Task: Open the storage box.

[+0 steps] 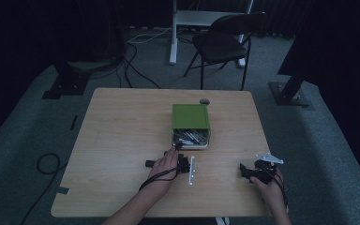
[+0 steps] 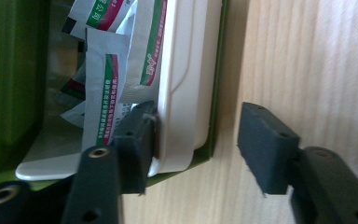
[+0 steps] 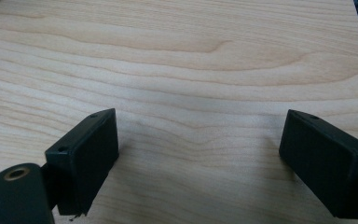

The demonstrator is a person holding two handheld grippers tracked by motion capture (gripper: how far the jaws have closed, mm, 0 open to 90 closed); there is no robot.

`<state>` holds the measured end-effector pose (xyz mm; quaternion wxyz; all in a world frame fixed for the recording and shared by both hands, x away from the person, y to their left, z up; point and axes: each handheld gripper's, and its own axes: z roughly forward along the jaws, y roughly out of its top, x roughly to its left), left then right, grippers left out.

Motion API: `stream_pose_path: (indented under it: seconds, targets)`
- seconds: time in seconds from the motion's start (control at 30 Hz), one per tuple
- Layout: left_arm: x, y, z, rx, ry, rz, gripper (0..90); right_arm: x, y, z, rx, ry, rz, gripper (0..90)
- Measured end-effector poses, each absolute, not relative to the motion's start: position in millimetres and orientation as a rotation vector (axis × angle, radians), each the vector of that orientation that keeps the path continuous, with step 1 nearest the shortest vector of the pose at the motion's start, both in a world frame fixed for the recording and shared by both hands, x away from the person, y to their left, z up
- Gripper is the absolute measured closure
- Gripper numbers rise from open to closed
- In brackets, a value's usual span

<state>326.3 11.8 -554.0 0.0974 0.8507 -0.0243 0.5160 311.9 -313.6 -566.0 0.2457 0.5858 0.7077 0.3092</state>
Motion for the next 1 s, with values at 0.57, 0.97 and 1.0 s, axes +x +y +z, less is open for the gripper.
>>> stream_pose_path:
  seconds: [0.57,0.97,1.0]
  targets:
    - [333.6,3.2,-555.8,2.506,-0.039,1.638,70.9,312.4,-313.6,-566.0,1.601,1.929,0.844,11.2]
    - [333.8,0.3,-560.3,2.487,-0.024,1.684,71.0,312.5,-313.6,-566.0,1.601,1.929,0.844,11.3]
    - [333.8,0.5,-560.0,2.488,-0.028,1.684,71.0,312.5,-313.6,-566.0,1.601,1.929,0.844,11.2]
